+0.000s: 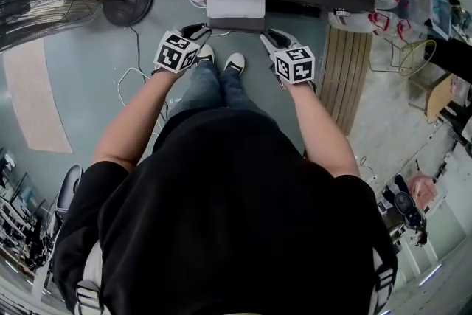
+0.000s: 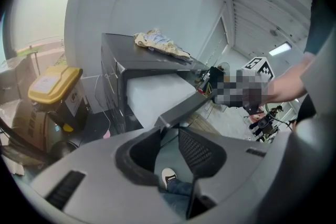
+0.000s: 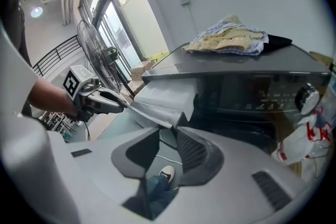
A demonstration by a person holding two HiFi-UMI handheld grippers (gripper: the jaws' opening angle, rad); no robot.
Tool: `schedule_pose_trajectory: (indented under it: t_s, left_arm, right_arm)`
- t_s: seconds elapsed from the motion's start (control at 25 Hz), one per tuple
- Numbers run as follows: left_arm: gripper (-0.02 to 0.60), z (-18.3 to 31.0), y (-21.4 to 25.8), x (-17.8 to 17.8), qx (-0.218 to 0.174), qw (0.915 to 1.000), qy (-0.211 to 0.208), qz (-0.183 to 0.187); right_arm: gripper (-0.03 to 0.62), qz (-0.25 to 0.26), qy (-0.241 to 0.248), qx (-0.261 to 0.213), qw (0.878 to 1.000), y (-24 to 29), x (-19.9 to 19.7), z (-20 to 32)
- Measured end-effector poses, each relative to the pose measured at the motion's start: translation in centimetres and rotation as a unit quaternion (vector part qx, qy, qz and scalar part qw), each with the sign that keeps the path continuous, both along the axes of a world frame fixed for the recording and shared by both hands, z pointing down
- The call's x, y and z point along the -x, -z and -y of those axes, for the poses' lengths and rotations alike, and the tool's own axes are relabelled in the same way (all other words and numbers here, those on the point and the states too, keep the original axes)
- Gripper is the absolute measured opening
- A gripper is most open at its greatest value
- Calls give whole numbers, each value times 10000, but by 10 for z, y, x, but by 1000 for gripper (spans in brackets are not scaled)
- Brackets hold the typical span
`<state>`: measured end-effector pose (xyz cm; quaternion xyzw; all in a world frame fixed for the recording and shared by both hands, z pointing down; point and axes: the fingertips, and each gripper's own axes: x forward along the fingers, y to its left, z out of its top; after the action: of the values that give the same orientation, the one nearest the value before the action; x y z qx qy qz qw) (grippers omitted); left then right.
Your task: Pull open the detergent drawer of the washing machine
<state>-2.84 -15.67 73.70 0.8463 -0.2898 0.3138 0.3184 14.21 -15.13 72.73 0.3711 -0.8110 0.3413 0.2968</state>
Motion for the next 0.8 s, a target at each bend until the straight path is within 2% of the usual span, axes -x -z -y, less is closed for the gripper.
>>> schedule_pose_trajectory:
  t_s: [0.8]
  left_arm:
    - [115, -55, 2, -3, 135, 9998, -111, 36]
  right_arm:
    - [103, 112, 59, 164, 9998, 3, -3, -55]
